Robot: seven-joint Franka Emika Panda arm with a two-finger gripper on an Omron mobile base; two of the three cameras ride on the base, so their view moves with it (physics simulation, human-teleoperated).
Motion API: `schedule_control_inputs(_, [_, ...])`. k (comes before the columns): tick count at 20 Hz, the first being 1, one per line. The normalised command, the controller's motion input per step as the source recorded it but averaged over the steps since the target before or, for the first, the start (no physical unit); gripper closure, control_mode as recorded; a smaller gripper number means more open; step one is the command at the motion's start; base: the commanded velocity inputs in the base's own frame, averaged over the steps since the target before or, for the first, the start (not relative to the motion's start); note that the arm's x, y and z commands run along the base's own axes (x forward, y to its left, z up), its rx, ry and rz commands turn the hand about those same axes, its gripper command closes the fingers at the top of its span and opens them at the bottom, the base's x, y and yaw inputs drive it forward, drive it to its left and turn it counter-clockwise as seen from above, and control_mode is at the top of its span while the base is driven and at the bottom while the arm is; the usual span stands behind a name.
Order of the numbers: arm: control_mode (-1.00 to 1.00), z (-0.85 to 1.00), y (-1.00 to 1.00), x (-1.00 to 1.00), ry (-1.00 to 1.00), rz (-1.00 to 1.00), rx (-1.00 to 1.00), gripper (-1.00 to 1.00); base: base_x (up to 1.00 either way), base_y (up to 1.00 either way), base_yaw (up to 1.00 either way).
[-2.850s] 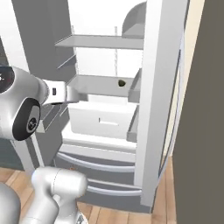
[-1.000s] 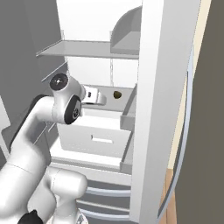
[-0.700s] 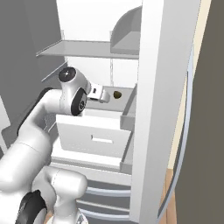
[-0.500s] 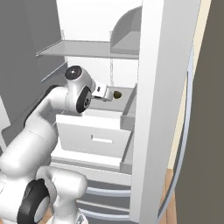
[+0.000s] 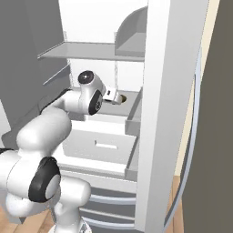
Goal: Pick the apple and kiwi from the fridge and place them inside the tupperware on the counter.
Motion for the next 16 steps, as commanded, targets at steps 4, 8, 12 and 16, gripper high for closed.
schedule_control_inputs(4, [-1.0, -0.16, 0.0, 0.65, 0.01, 0.0, 0.0, -1.0, 0.0, 0.0, 0.0])
schedule_control_inputs(8, [-1.0, -0.19, -0.05, 0.58, 0.02, 0.0, 0.0, -1.0, 0.0, 0.0, 0.0])
schedule_control_inputs(12, [-1.0, -0.22, -0.11, 0.47, 0.03, 0.0, 0.0, -1.0, 0.0, 0.0, 0.0])
schedule_control_inputs(16, [-1.0, -0.2, -0.17, 0.42, 0.02, 0.0, 0.0, -1.0, 0.0, 0.0, 0.0])
